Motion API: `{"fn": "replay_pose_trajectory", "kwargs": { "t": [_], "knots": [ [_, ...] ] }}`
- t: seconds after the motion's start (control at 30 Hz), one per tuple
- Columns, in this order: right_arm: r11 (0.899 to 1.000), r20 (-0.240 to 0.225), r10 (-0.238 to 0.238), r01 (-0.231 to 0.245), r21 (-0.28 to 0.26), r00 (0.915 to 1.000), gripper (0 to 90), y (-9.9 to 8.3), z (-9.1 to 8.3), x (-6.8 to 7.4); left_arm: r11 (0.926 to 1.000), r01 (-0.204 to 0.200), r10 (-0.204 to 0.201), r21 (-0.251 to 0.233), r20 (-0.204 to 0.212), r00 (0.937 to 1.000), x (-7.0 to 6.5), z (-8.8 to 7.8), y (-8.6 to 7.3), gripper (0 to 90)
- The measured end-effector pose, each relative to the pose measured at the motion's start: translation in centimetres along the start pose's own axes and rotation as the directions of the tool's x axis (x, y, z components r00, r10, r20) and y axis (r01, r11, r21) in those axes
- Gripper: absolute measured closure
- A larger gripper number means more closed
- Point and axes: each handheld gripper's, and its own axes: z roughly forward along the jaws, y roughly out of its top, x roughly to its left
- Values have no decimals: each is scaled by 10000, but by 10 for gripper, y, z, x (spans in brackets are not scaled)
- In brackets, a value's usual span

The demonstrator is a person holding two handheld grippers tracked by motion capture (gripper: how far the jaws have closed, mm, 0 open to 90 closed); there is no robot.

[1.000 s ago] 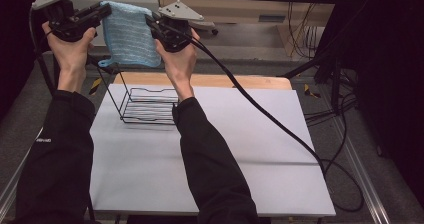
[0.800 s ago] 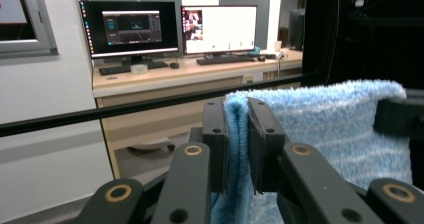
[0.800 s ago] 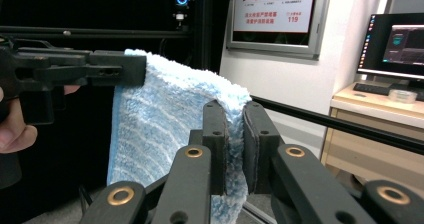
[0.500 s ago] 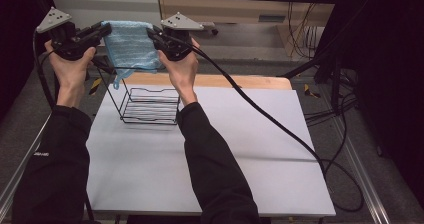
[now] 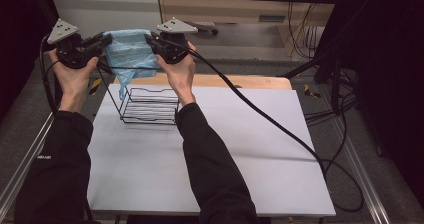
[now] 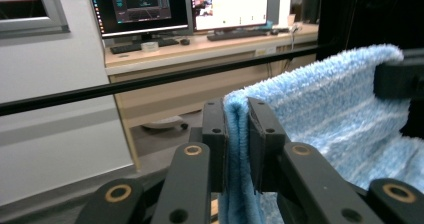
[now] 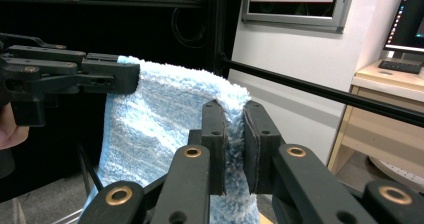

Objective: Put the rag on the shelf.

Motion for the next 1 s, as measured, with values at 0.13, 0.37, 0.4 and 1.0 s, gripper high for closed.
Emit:
{"fn": "replay_pose_trajectory", "kwargs": {
  "t": [0.13, 0.37, 0.4, 1.0],
  "knots": [
    [9991, -121, -44, 39, -417, 9999, 818, 8, -7, 1, 9985, -48, 52, -550, 73, 10000, -1, -7, 15, 795],
    [9917, -73, -319, 307, -1248, 9995, 818, 27, -17, 3, 9932, -300, 307, -1123, 46, 9995, -4, -15, 39, 795],
    [9911, -78, -352, 339, -1284, 9993, 817, 28, -17, 2, 9928, -272, 278, -1163, 33, 9996, -4, -15, 40, 795],
    [9942, -153, -798, 785, -731, 9967, 817, 0, -8, 0, 9968, -206, 212, -775, 68, 9998, -2, -7, 4, 795]
  ]
}}
